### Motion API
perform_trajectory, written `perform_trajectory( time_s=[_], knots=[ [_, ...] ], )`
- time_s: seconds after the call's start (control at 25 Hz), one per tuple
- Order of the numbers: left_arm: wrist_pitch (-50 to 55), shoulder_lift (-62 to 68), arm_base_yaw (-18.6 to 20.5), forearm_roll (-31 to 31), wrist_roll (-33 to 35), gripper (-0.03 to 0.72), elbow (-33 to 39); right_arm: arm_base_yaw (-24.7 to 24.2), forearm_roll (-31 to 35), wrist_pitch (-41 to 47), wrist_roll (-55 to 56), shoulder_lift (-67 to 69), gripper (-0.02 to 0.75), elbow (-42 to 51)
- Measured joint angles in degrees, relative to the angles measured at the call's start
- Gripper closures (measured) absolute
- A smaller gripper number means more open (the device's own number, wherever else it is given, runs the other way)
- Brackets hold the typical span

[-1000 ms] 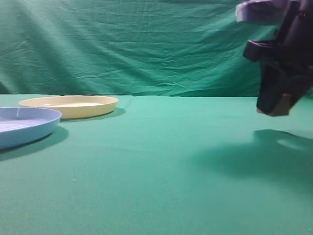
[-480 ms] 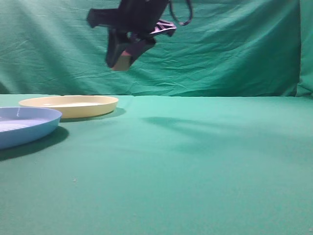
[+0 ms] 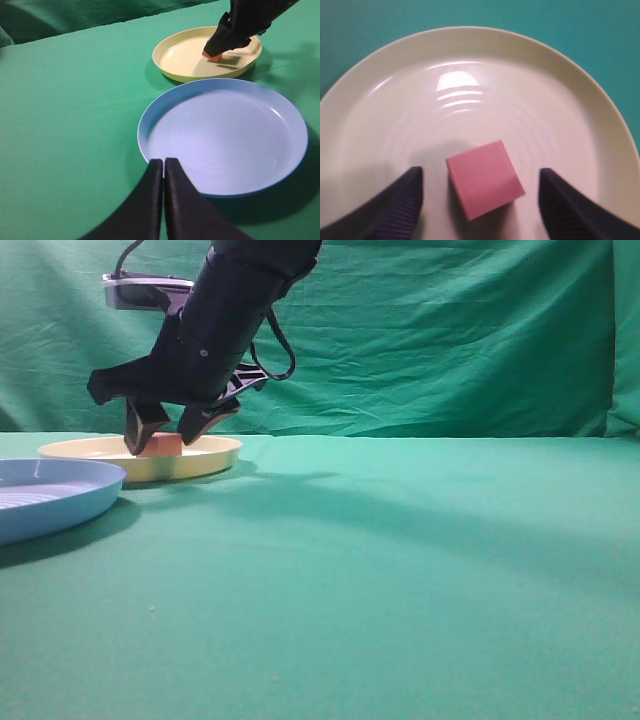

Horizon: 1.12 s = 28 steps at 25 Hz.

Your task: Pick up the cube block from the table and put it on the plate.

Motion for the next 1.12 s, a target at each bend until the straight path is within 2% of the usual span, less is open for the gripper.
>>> perform_trajectory(
  time_s=[0.08,0.12,0.16,0.28,0.44,0.48,0.6,0.8,0.92,1.12],
  knots=[
    [0.0,0.0,0.0,0.0,0.0,0.688,0.0,0.0,0.0,0.8,0.0,0.0,0.137,-0.1],
    [0.0,0.0,0.0,0.0,0.0,0.688,0.0,0.0,-0.1,2.0,0.0,-0.3,0.104,-0.3],
    [0.0,0.0,0.0,0.0,0.0,0.688,0.0,0.0,-0.5,3.9,0.0,-1.0,0.080,-0.2],
    [0.0,0.0,0.0,0.0,0.0,0.688,0.0,0.0,-3.7,12.6,1.0,-5.4,0.094,-0.2],
    [0.0,0.0,0.0,0.0,0.0,0.688,0.0,0.0,-13.4,28.1,9.7,-15.7,0.527,-0.3],
    [0.0,0.0,0.0,0.0,0.0,0.688,0.0,0.0,-15.9,31.4,12.1,-18.4,0.614,-0.3],
    [0.0,0.0,0.0,0.0,0.0,0.688,0.0,-0.2,-19.9,40.6,17.0,-25.4,0.738,-0.4],
    [0.0,0.0,0.0,0.0,0.0,0.688,0.0,-0.4,-21.3,43.0,19.7,-39.6,0.738,5.6],
    [0.0,0.0,0.0,0.0,0.0,0.688,0.0,-0.4,-21.3,41.5,20.4,-49.2,0.738,15.1],
    [0.0,0.0,0.0,0.0,0.0,0.688,0.0,-0.4,-19.4,33.1,20.9,-63.4,0.738,34.4]
  ],
)
